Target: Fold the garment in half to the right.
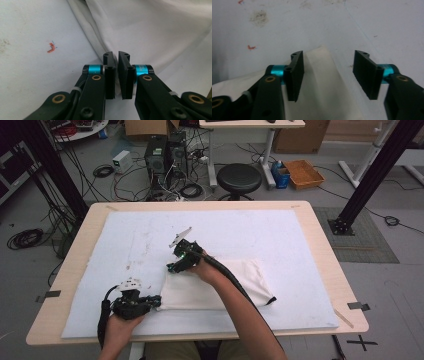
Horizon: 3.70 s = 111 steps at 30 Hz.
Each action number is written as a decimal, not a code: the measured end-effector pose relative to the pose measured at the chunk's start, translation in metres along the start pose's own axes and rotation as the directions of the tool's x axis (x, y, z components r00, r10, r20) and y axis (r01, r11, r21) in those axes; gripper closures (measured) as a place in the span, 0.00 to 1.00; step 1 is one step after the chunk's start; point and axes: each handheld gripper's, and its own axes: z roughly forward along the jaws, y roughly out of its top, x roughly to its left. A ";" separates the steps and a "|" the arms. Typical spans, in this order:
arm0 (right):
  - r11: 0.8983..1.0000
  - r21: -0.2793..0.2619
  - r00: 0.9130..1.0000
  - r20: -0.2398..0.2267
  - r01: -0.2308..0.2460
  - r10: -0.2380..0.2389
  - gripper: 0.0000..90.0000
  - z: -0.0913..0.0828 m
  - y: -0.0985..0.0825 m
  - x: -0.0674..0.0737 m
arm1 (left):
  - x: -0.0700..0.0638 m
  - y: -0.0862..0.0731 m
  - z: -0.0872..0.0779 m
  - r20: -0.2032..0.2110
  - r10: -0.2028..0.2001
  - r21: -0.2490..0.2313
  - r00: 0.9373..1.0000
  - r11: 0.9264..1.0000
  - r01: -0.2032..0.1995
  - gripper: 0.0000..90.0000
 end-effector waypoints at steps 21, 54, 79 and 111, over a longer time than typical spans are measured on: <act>0.987 -0.157 0.999 -0.038 -0.021 0.015 0.95 -0.031 -0.005 -0.005 | -0.016 0.017 -0.010 0.145 0.033 -0.185 0.989 0.983 -0.005 0.95; 0.903 -0.394 0.978 0.036 -0.174 0.204 0.95 -0.151 -0.102 -0.051 | -0.112 0.108 0.074 0.381 0.170 -0.181 0.909 0.978 -0.106 0.95; 0.895 -0.363 0.942 0.112 -0.258 0.317 0.94 -0.177 -0.173 -0.072 | -0.160 0.120 0.144 0.425 0.154 -0.070 0.892 0.988 -0.137 0.95; 0.937 -0.145 0.928 0.155 -0.318 0.338 0.97 -0.199 -0.223 0.000 | -0.001 0.064 0.030 0.047 0.100 -0.328 0.994 0.941 -0.079 0.33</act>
